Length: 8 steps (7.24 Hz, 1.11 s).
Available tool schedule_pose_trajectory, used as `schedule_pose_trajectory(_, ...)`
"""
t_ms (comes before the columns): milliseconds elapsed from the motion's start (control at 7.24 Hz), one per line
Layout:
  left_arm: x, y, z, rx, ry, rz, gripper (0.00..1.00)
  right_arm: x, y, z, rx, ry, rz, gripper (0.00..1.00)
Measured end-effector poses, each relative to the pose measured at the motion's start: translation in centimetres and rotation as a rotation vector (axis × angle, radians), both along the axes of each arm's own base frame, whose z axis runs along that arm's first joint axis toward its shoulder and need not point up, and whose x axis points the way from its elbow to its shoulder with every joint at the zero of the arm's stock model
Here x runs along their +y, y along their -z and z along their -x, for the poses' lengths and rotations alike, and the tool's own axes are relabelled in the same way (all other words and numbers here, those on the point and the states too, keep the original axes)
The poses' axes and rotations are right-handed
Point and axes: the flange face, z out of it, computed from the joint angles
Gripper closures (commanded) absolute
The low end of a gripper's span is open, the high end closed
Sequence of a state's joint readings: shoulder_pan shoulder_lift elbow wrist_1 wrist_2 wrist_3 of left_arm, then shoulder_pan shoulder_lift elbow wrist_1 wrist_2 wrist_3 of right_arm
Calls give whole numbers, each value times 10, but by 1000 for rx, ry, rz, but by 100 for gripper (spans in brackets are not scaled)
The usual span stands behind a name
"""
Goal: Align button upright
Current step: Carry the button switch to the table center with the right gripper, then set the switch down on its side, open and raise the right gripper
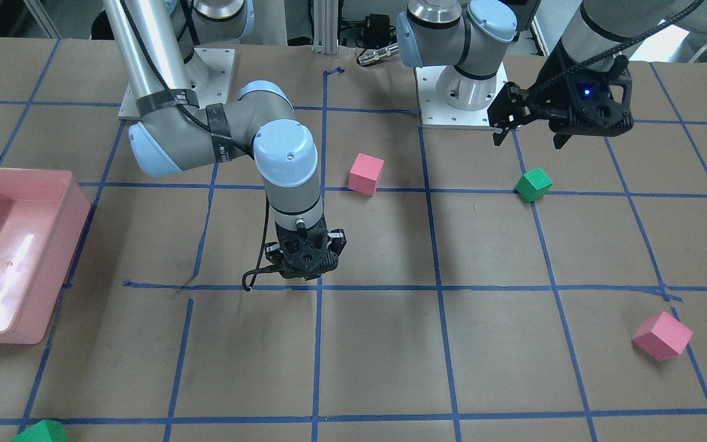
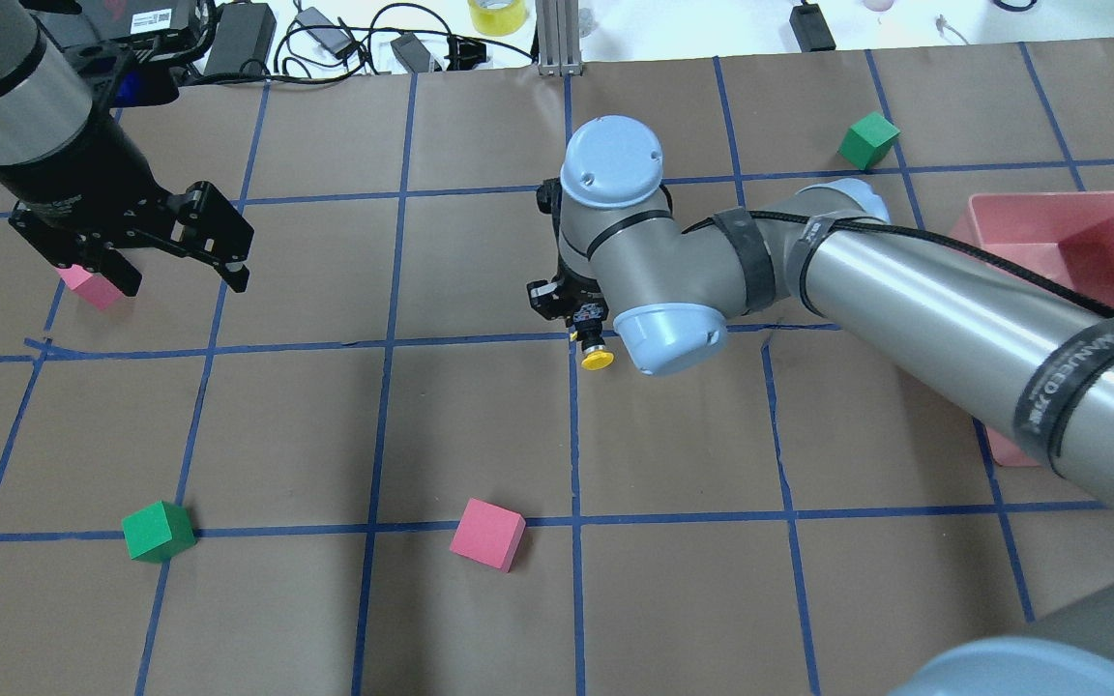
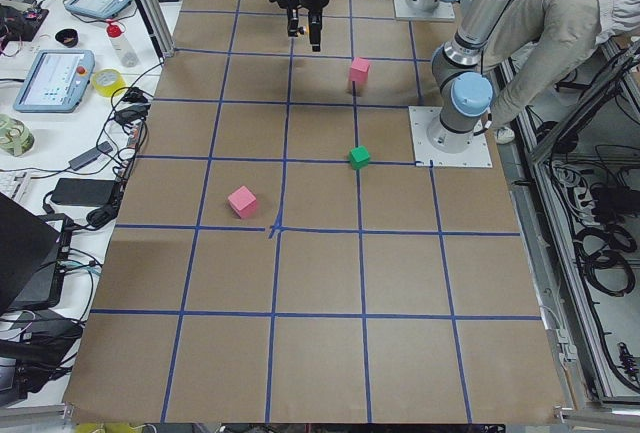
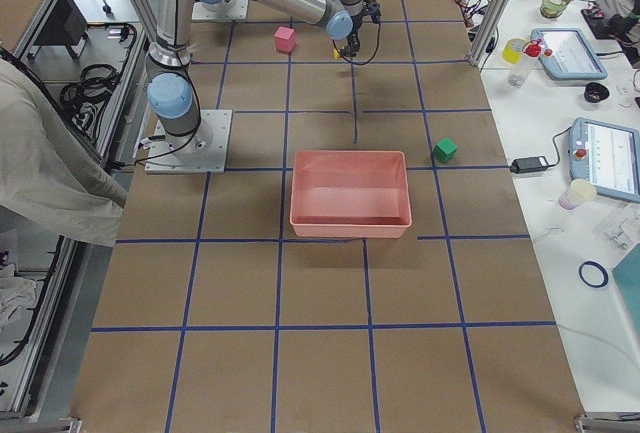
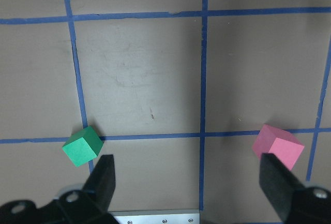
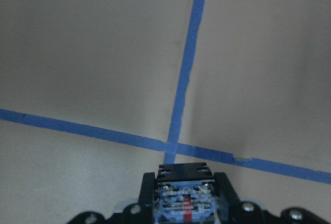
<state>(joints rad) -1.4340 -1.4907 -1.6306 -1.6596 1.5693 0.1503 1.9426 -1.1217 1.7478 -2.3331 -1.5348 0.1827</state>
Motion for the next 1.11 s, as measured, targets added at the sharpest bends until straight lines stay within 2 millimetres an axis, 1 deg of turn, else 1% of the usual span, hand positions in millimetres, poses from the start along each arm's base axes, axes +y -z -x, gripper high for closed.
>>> schedule_pose_trajectory(138,0,0,0,0,0,0,0,5,10,-14,-4,9,3,100)
schedule_pose_trajectory(276,0,0,0,0,0,0,0,10,19,-24,-4,26,-2,100)
schedule_pose_trajectory(414,0,0,0,0,0,-1,0,12,27,-29,-2,39,-7,100)
schedule_pose_trajectory(691,0,1,-1,0,0,-1,0,13,33,-31,1,53,-12,100)
schedule_pose_trajectory(829,0,1,-1,0,0,-1,0,14,35,-31,1,66,-16,98)
schedule_pose_trajectory(967,0,1,-1,0,0,-2,0,15,36,-31,1,84,-19,92)
schedule_pose_trajectory(1105,0,1,-1,1,0,-4,0,16,36,-31,-2,111,-23,82)
